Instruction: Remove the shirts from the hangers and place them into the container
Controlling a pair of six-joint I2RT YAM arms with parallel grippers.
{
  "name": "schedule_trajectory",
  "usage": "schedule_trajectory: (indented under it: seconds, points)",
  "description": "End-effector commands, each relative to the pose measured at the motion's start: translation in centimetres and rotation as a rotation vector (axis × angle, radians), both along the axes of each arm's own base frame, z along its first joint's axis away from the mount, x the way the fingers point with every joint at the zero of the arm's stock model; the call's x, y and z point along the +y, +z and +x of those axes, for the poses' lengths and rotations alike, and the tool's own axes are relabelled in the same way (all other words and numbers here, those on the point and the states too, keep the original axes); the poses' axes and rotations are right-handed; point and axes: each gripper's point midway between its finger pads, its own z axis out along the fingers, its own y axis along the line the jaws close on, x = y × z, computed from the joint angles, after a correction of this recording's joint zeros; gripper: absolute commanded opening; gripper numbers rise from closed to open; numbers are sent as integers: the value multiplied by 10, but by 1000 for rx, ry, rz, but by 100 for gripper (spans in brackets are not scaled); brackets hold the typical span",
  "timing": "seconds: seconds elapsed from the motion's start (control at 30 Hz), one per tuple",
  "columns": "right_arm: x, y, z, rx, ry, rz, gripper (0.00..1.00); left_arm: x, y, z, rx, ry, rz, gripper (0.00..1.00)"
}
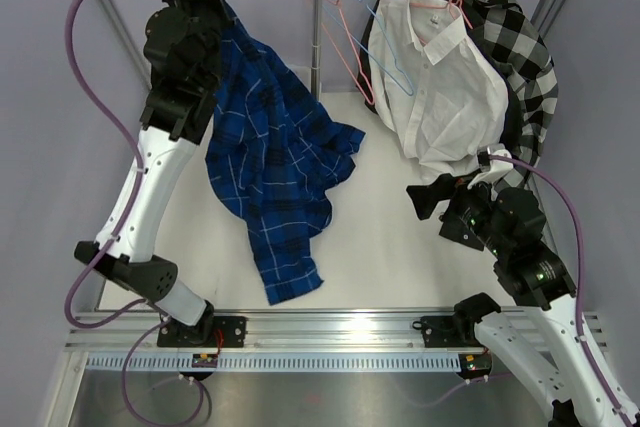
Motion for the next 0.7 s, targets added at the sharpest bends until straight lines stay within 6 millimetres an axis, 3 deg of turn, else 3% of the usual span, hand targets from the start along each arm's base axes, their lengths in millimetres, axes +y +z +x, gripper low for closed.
schedule_trajectory:
  seconds: [0.0,0.03,0.07,0.17,0.2,0.3,0.47,0.5,0.57,0.6,0.67]
  points:
    - [3,9,3,-42,15,12,100,7,28,14,-151,13,51,0]
    - [4,8,3,-38,17,13,100,9,20,24,-132,21,70,0]
    - [5,6,4,-33,20,11,99,2,-5,45,-80,22,100,0]
    - [5,5,5,-31,20,10,99,-3,-45,74,-4,47,156,0]
    - [6,5,5,-30,23,10,100,-3,-61,80,33,57,162,0]
    - [6,5,5,-32,26,12,99,-3,-81,80,74,50,151,0]
    - [13,4,4,-31,64,11,100,11,-52,41,34,47,111,0]
    - [16,6,3,-37,82,14,100,14,-30,21,-10,23,99,0]
    - [28,8,-2,-40,166,16,99,12,-14,0,-28,-26,106,0]
    - [32,11,-4,-48,192,20,99,10,5,-22,-71,-79,102,0]
    - [41,13,-6,-44,250,19,100,2,22,-47,-94,-169,106,0]
